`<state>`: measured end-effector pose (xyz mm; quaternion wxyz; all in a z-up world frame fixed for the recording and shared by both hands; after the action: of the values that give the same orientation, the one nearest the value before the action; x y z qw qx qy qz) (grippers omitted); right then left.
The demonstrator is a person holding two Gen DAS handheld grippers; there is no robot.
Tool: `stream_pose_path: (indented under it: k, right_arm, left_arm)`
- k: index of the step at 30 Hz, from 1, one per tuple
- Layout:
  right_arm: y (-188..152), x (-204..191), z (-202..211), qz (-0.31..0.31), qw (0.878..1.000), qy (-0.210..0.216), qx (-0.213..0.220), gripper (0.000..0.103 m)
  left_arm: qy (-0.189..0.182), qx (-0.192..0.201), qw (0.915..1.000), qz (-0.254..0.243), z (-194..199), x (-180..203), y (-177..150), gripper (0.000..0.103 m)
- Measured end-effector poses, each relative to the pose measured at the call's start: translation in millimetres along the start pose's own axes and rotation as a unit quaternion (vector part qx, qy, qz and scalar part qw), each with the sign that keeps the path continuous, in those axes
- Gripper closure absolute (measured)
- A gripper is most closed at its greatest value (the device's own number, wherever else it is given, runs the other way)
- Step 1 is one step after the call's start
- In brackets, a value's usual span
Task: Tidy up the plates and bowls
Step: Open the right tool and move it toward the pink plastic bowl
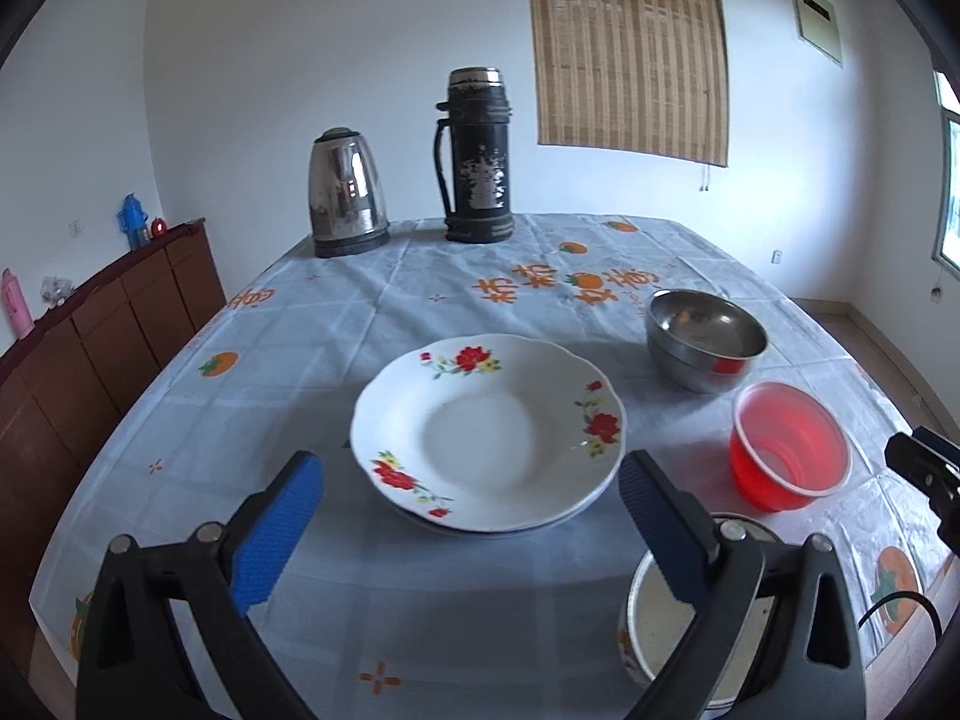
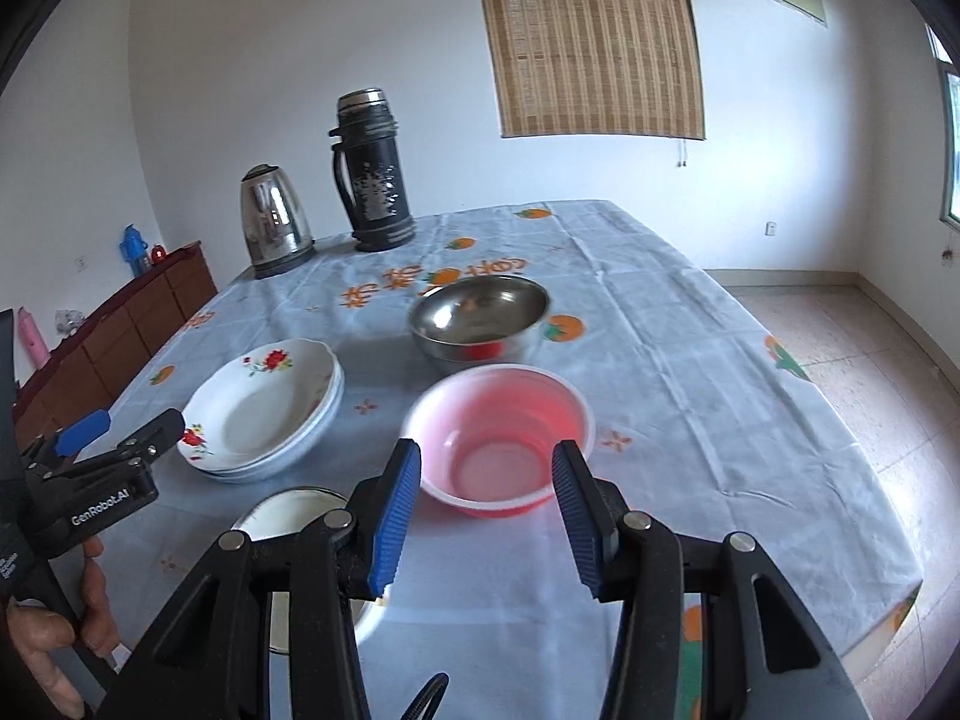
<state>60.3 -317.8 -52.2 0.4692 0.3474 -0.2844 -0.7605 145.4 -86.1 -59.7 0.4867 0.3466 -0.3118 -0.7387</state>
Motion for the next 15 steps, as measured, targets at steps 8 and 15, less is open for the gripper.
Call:
stream_pose_path:
  k: [8,15]
  right_arm:
    - [-2.0,16.4,0.4,-0.010,1.000,-0.005,-0.002,0.055]
    - [-2.9,26.8,0.0,-0.015,1.000,-0.009,-0.001,0.055]
  left_arm:
    - [-0.014,-0.004,0.9996,-0.026,1.0,31.2,3.1,0.003]
    - [-0.044,-0.010,0.9983,-0.036,-0.3,52.4,6.4,0.003]
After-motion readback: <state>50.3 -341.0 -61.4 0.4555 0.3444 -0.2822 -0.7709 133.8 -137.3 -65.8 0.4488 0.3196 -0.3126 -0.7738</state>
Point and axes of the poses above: each gripper's, at about its wrist camera, not at the fingertips, and z roughly against the way its jaws point, x to its right, y to its top, the point moved 7 cm from there along -z, roughly the way its jaws point, and after that the axes turned 11 degrees about -z, right-handed, at the moved point
